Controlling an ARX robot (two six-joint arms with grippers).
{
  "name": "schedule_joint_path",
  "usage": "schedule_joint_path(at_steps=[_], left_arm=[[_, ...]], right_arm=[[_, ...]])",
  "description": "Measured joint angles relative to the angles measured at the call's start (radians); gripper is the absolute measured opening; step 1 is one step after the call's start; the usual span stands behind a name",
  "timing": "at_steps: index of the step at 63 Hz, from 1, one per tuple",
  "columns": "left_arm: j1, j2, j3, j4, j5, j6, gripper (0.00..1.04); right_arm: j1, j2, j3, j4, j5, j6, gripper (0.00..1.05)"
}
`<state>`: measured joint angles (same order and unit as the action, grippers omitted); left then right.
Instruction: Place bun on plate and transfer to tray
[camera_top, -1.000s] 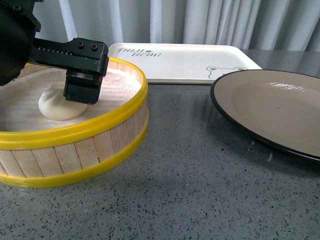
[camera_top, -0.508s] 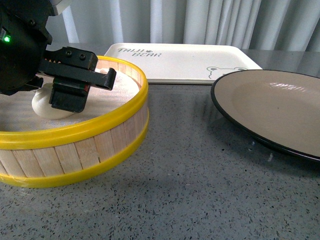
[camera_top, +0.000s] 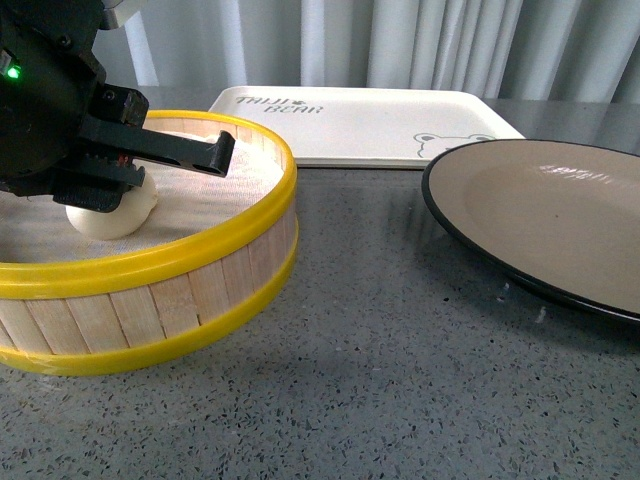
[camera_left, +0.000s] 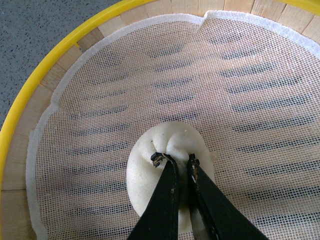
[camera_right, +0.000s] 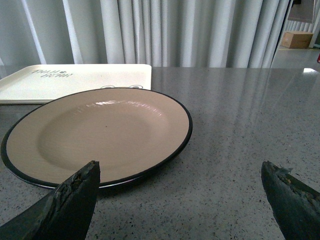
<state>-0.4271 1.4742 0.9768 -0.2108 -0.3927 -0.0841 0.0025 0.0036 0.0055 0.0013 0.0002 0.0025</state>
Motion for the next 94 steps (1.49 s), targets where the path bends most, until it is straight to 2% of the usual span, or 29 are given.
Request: schedule_joint_path(at_steps=[29, 41, 53, 67, 82, 94], left_arm=[[-0.026, -0.068, 0.108, -0.048, -0.008, 0.015, 0.04], [-0.113, -0.042, 0.224, -0.059, -0.023, 0.05, 0.04], [-0.254, 0.112, 0.444, -0.065, -0.022, 0.116, 0.04], [-0.372, 0.31, 0.631, -0.106, 0.055, 0.113, 0.04], [-0.441, 0.453, 0.753, -0.135, 0.099, 0.105, 0.04], [-0.457, 0.523, 0.784, -0.161, 0.113, 0.103, 0.04]], right_arm=[[0.0, 0.0, 0.0, 0.0, 0.0, 0.0, 0.96], [0.0, 0.0, 0.0, 0.0, 0.0, 0.0, 0.96], [0.0, 0.0, 0.0, 0.0, 0.0, 0.0, 0.96], [0.0, 0.0, 0.0, 0.0, 0.0, 0.0, 0.96], [0.0, 0.0, 0.0, 0.0, 0.0, 0.0, 0.96], [0.0, 0.0, 0.0, 0.0, 0.0, 0.0, 0.96]])
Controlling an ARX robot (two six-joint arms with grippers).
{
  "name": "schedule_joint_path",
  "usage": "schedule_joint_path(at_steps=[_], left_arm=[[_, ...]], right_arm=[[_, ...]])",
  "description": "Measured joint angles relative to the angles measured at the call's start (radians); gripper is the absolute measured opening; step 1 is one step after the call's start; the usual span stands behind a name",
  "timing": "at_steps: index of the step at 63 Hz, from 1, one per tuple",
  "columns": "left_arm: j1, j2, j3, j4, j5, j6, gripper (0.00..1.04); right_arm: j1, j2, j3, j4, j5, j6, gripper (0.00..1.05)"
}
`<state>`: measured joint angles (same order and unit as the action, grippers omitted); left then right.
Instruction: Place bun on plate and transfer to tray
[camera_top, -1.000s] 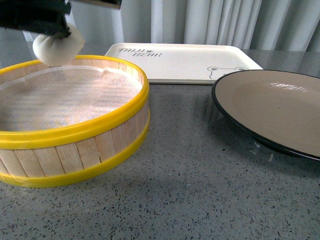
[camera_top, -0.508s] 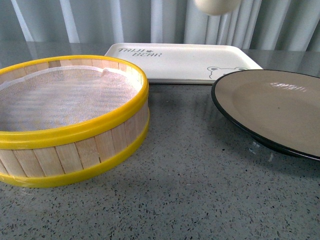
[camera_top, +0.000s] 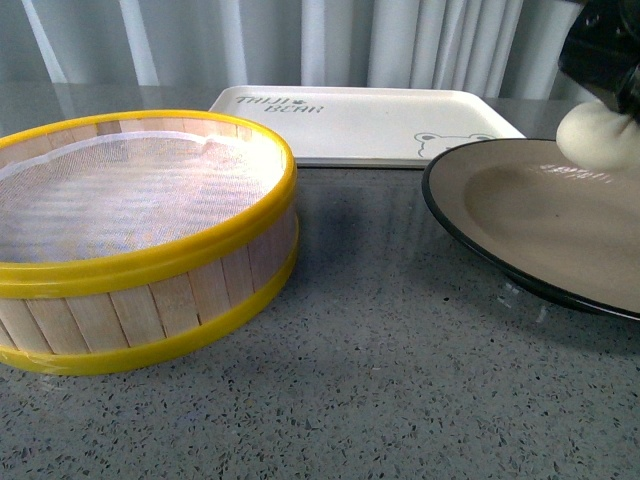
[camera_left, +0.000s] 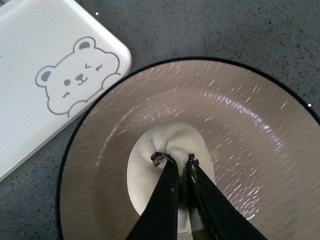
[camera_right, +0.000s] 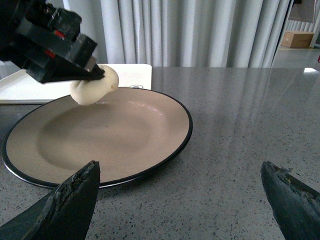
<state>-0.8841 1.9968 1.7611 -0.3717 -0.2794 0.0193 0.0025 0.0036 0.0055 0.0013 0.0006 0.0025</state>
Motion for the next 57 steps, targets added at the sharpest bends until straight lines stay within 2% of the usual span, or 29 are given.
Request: schedule_joint_path(at_steps=[45, 57], left_arm=[[-0.024, 0.072, 0.012, -0.031, 0.011, 0.015, 0.04], [-0.024, 0.074, 0.018, -0.032, 0.008, 0.018, 0.34]], right_arm=[[0.0, 0.0, 0.0, 0.0, 0.0, 0.0, 0.96], [0.0, 0.0, 0.0, 0.0, 0.0, 0.0, 0.96]])
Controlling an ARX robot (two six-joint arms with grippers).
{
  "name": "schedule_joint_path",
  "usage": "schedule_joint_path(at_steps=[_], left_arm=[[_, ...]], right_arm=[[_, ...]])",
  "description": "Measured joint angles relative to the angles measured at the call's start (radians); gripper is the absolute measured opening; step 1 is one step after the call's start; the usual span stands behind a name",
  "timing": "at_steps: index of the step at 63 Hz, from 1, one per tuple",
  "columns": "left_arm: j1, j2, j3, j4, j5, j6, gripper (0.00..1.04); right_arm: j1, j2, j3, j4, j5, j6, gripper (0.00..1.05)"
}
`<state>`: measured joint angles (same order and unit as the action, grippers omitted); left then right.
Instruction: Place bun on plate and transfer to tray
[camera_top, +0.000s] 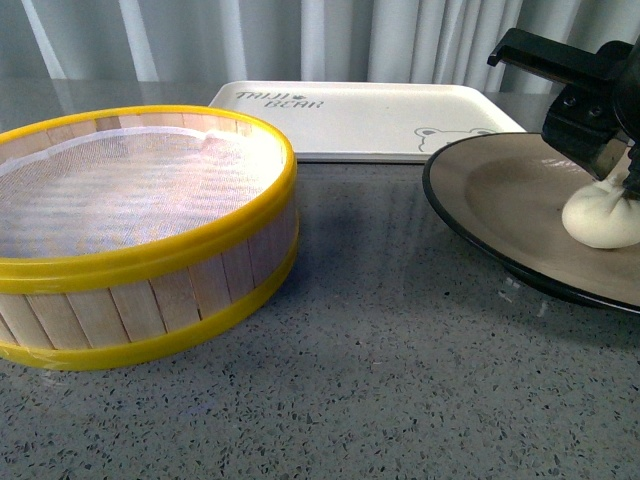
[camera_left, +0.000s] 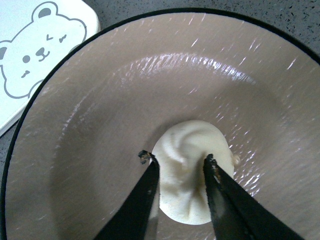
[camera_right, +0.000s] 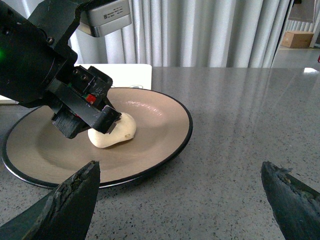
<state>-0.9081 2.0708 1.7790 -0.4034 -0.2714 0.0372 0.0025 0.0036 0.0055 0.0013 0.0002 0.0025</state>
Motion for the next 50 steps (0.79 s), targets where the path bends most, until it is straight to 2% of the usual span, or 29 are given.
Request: schedule_joint_path(at_steps=[7, 25, 38, 50], left_arm=[[0.003, 0.0, 0.011, 0.0, -0.005, 0.0, 0.57], [0.022, -0.009, 0.024, -0.003, 0.011, -0.012, 1.0], [0.057, -0.119, -0.017, 0.064, -0.017, -0.008, 0.98], [0.135, -0.401, -0.248, 0.217, -0.131, 0.01, 0.98]], right_arm=[[0.0, 0.0, 0.0, 0.0, 0.0, 0.0, 0.96], [0.0, 0.0, 0.0, 0.0, 0.0, 0.0, 0.96], [0.0, 0.0, 0.0, 0.0, 0.0, 0.0, 0.96], [0.0, 0.0, 0.0, 0.0, 0.0, 0.0, 0.96]])
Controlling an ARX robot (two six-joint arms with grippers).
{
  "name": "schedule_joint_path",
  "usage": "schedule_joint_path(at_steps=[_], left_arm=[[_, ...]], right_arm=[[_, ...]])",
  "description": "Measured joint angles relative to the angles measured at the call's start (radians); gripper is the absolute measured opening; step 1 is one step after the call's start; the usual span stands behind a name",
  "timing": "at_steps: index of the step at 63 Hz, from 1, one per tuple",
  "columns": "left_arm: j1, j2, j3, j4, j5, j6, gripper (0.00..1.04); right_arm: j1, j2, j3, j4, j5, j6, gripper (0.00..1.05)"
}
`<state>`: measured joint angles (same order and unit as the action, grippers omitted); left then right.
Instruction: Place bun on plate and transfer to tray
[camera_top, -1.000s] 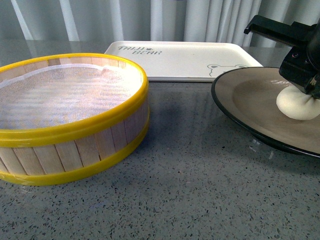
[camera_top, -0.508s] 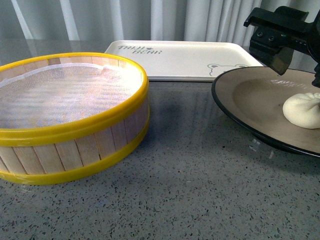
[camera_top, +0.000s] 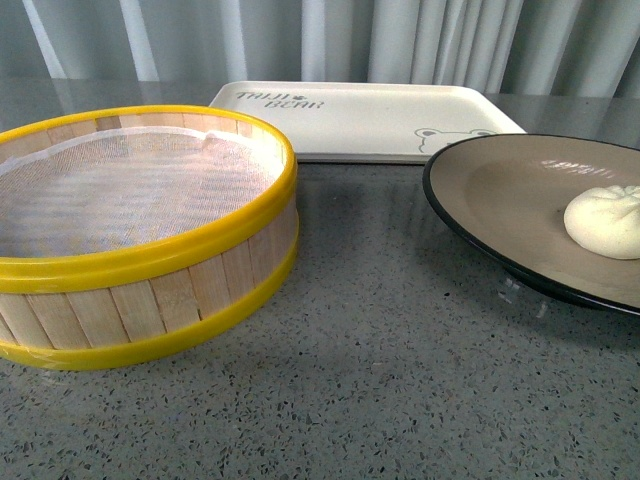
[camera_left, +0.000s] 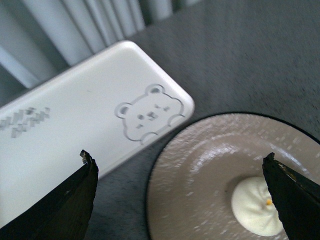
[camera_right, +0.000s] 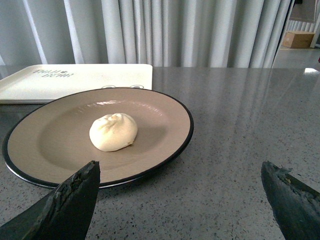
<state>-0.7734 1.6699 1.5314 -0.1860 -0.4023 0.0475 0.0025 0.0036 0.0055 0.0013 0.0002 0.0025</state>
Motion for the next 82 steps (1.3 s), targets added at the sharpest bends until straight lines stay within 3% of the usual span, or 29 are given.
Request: schedule_joint_path(at_steps=[16, 30, 39, 52, 57, 62, 82], left_arm=[[0.132, -0.521, -0.521, 0.045, -0.134, 0.005, 0.98], [0.241, -0.779, -0.698, -0.013, -0.175, -0.026, 0.98], [0.381, -0.978, -0.94, 0.291, 0.027, -0.035, 0.72], [0.613, -1.197, -1.193, 0.312, 0.257, -0.046, 0.33], [0.652, -1.234, -1.244, 0.322, 0.284, -0.048, 0.2], [0.736, -1.276, -1.29, 0.331, 0.391, -0.049, 0.04], [0.772, -1.368, -1.396, 0.344, 0.399, -0.05, 0.04]], right_arm=[[0.0, 0.0, 0.0, 0.0, 0.0, 0.0, 0.96], [0.0, 0.0, 0.0, 0.0, 0.0, 0.0, 0.96], [0.0, 0.0, 0.0, 0.0, 0.0, 0.0, 0.96], [0.0, 0.0, 0.0, 0.0, -0.001, 0.0, 0.96], [0.0, 0.0, 0.0, 0.0, -0.001, 0.0, 0.96], [0.0, 0.0, 0.0, 0.0, -0.001, 0.0, 0.96], [0.0, 0.0, 0.0, 0.0, -0.001, 0.0, 0.96]])
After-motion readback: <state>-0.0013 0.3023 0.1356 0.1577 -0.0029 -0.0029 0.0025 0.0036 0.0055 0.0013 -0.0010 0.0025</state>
